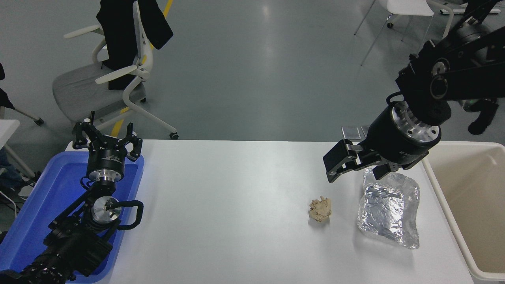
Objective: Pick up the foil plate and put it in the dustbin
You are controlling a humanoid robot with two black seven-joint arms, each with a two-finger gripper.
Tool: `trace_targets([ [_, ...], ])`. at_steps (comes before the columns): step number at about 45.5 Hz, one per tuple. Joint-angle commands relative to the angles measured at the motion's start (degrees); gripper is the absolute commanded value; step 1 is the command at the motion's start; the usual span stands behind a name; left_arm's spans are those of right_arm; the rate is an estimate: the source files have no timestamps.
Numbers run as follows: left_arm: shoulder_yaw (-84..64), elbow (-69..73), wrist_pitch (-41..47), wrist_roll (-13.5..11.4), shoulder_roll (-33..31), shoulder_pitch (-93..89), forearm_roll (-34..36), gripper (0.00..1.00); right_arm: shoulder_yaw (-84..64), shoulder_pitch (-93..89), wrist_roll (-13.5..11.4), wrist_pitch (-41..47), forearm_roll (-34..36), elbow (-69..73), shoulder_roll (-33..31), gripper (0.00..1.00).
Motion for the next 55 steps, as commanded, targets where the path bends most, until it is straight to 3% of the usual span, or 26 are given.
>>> trace_targets([
  [1, 0.0, 0.0, 0.0, -0.2, -0.1, 0.1, 0.2, 0.99, -0.1, -1.9, -0.1, -2.0, -0.1, -1.2, 1.1, 1.0],
  [11, 0.0, 0.0, 0.0, -0.1, -0.1, 0.1, 0.0, 0.99, -0.1, -6.3, 0.0, -5.0, -0.4, -4.0, 1.0, 1.0],
  [19, 0.0, 0.0, 0.0, -0.1, -0.1, 0.1, 0.0, 0.99, 0.0, -11.2, 0.5, -7.4, -4.7, -5.5, -0.2, 1.0],
  [27, 0.0, 0.1, 0.0, -0.1, -0.1, 0.1, 0.0, 0.99, -1.2, -21.3, 0.3, -9.8, -17.0, -11.2, -11.7, 1.0],
  [41, 0.0, 0.1, 0.0, -0.1, -0.1, 0.1, 0.0, 0.99, 3.6, -44.0, 0.6, -9.8, -28.7, -32.1, -26.0, 1.0],
  [47, 0.0, 0.0, 0.0, -0.1, -0.1, 0.1, 0.0, 0.99, 13.7, -56.0, 0.4, -10.7, -34.5, -38.8, -28.0, 1.0],
  [55, 0.0, 0.0, 0.0, -0.1, -0.1, 0.1, 0.0, 0.99, 21.6, -67.2, -0.1, -14.6, -36.2, -43.4, -27.2, 1.0],
])
